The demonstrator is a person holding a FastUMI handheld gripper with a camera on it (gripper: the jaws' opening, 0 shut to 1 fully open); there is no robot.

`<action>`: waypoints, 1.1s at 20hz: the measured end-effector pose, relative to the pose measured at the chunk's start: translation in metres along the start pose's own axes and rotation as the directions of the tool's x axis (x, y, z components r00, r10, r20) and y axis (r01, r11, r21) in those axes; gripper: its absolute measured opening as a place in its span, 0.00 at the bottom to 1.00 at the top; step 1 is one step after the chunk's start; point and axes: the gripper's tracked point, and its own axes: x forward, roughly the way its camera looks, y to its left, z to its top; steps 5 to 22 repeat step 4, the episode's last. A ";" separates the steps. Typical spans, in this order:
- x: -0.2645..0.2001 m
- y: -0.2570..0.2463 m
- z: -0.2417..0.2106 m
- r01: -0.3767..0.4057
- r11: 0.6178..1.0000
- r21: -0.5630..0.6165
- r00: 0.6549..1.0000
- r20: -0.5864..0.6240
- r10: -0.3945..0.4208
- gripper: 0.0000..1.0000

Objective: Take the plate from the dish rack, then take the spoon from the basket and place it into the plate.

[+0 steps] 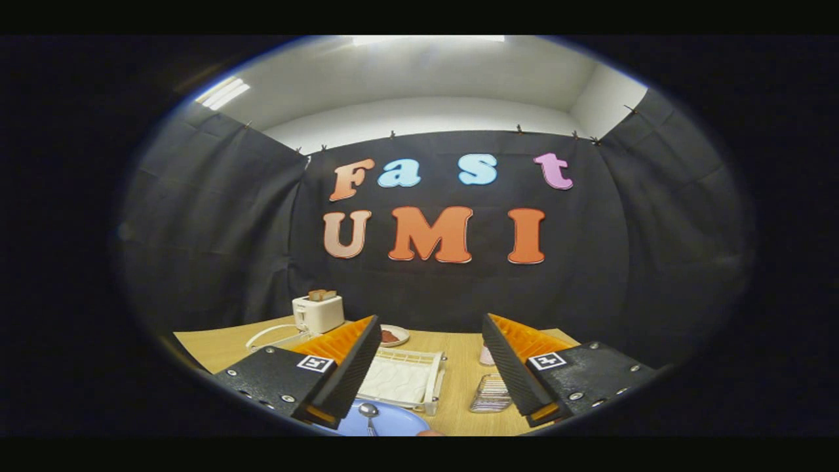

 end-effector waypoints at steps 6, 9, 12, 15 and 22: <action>-0.003 0.003 0.004 -0.016 0.999 0.037 0.999 0.034 0.015 0.93; -0.003 0.003 0.004 -0.016 0.999 0.037 0.999 0.034 0.015 0.93; -0.003 0.003 0.004 -0.016 0.999 0.037 0.999 0.034 0.015 0.93; -0.003 0.003 0.004 -0.016 0.999 0.037 0.999 0.034 0.015 0.93; -0.003 0.003 0.004 -0.016 0.999 0.037 0.999 0.034 0.015 0.93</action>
